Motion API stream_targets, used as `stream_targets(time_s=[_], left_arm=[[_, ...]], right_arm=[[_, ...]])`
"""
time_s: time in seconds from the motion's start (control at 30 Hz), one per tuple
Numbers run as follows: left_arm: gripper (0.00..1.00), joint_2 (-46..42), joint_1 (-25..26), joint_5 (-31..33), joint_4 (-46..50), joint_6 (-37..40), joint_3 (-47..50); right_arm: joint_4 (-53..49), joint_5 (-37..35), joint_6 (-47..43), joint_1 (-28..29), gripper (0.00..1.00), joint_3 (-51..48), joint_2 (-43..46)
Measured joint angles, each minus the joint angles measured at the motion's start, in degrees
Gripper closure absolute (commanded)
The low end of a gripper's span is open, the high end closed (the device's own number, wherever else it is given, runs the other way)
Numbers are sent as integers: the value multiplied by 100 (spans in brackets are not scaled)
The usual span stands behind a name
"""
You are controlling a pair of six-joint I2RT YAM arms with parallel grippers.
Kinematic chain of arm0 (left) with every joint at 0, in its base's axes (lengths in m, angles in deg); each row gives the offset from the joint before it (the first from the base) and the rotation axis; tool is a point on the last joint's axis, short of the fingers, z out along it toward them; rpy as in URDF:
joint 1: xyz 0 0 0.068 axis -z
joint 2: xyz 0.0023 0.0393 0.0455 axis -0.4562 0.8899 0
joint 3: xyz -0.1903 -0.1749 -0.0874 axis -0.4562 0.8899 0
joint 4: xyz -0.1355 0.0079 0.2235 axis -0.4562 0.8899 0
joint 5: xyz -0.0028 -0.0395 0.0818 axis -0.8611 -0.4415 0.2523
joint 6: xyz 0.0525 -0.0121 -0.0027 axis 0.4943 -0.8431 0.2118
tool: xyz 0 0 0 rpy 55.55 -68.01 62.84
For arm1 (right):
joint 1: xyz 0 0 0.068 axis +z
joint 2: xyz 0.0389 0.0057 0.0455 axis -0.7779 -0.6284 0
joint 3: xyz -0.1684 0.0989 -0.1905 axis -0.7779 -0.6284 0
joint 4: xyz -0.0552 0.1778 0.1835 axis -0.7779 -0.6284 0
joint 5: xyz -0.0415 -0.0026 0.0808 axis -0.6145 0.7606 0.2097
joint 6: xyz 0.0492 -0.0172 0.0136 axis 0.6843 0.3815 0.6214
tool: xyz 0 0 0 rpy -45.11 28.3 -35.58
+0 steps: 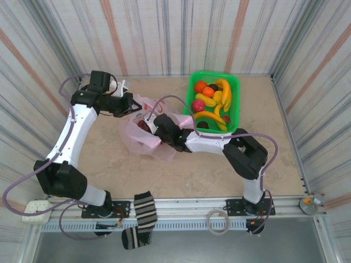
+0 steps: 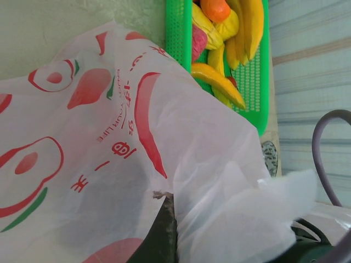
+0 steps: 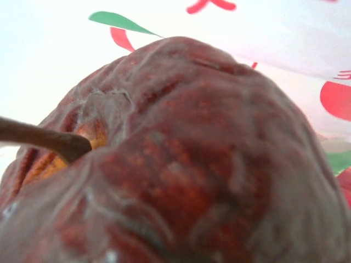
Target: Place the fake fruits into the plastic bag and tie a complex knot
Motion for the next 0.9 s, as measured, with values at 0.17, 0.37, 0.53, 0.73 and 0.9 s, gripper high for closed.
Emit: stream_targets(time_s=[0.17, 0.37, 0.53, 0.73, 0.9], left_arm=[[100, 0, -173, -2, -251, -175, 278], [100, 0, -225, -4, -354, -223, 328], [100, -2, -223, -17, -352, -212, 328], [100, -66, -260, -35, -326, -87, 352], [100, -195, -339, -90, -330, -68, 413]], right_arm=[[-48, 179, 192, -50, 4, 164, -66], [-238, 234, 236, -55, 2, 140, 42], [-404, 166, 234, -55, 1, 26, 444], [-498, 63, 227, -55, 0, -271, 1010], [-643, -70, 164, -81, 0, -605, 1283]])
